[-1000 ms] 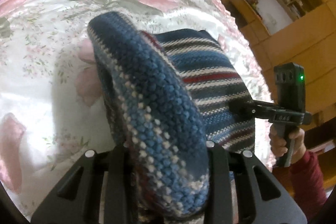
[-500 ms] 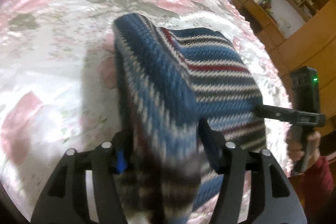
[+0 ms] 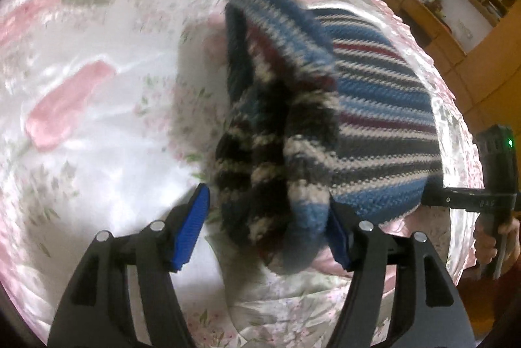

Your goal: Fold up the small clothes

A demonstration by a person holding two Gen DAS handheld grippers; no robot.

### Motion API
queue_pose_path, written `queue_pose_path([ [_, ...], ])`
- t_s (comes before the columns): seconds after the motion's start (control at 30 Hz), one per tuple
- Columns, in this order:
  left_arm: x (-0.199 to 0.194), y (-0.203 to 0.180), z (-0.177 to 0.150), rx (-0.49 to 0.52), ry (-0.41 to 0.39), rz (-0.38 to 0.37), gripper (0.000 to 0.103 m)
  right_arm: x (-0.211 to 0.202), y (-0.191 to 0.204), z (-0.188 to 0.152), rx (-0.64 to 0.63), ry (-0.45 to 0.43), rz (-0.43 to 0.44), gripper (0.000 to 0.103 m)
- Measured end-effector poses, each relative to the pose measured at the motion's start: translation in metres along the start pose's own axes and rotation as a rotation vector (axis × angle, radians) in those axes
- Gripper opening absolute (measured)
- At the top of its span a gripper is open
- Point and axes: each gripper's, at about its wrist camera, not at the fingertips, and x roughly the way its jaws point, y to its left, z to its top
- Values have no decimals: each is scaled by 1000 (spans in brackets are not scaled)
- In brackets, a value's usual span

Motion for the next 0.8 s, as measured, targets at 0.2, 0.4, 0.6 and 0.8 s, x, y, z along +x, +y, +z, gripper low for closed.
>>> queue_pose_path([
  [0.2, -7, -6, -7, 30, -34, 47, 66, 3, 11, -6, -18, -35, -60, 31],
  [0.4, -33, -18, -19, 31, -38, 164, 83, -18, 46, -29, -77, -151, -237, 58],
  [0.6, -67, -29, -41, 30, -53, 226, 88, -33, 65, -61, -37, -199, -272, 72],
  [0.8, -89, -41, -57, 8, -60, 260, 88, -50, 76, -86, -46, -217, -315, 82],
])
